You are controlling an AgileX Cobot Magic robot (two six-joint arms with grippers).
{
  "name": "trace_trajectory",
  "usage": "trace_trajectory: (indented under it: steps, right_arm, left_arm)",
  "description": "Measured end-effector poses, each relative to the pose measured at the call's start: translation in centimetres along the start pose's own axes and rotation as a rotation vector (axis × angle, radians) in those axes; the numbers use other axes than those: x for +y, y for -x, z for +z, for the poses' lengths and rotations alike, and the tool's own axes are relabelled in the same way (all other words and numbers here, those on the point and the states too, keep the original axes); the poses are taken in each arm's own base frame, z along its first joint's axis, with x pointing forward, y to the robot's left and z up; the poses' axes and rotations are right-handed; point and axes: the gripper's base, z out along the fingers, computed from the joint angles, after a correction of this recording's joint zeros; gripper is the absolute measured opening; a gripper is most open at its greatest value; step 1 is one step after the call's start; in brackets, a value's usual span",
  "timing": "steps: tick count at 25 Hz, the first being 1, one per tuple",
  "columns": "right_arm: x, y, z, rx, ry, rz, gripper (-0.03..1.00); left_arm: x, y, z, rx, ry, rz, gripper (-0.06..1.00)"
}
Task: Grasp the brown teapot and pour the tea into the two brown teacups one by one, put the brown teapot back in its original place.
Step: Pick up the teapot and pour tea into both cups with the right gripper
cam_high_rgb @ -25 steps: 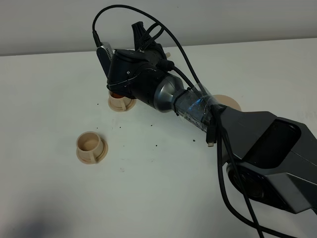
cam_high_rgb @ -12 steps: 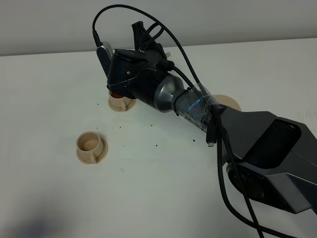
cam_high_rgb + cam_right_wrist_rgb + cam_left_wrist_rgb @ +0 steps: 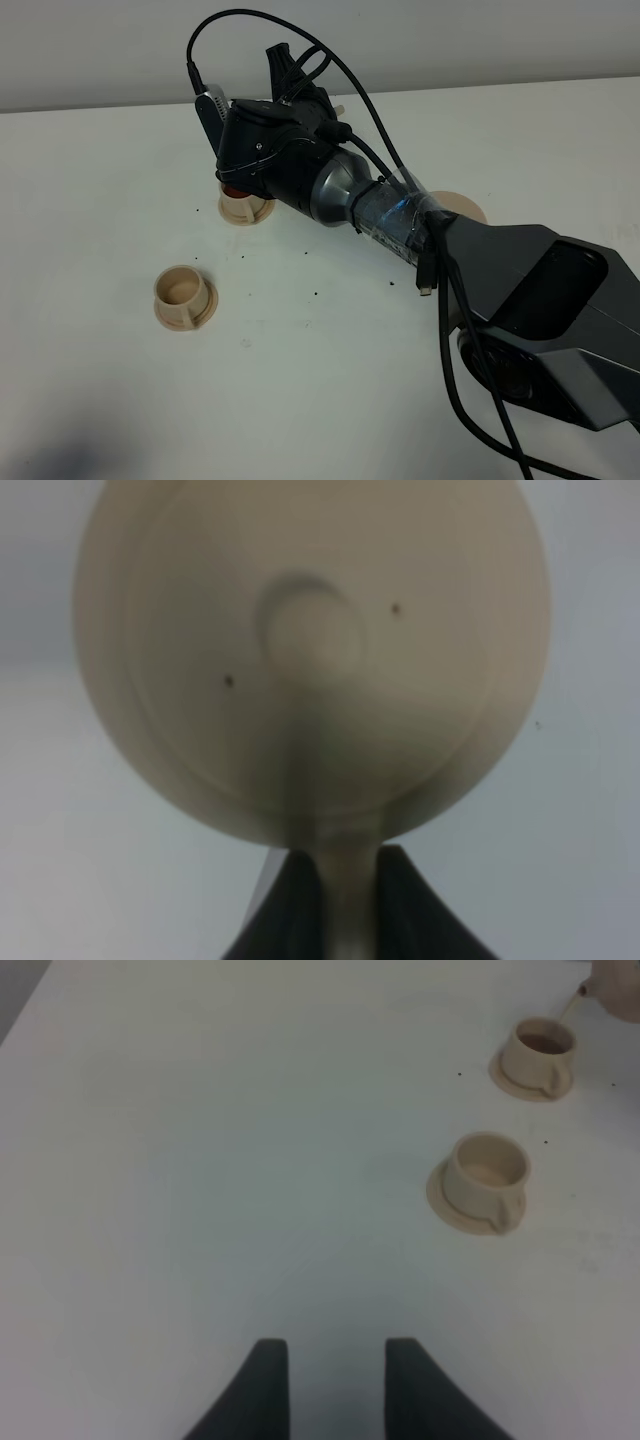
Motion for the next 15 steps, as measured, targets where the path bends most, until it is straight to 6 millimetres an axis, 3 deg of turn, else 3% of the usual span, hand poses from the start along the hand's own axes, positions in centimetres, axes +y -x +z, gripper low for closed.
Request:
trace_trajectory:
  steps: [15]
  right_arm:
    - [0.16,0.12,0.0,-0.013,0.017,0.015,0.13]
  left_arm:
    - [0.0,0.0,0.0,0.0,0.0,0.0,0.28]
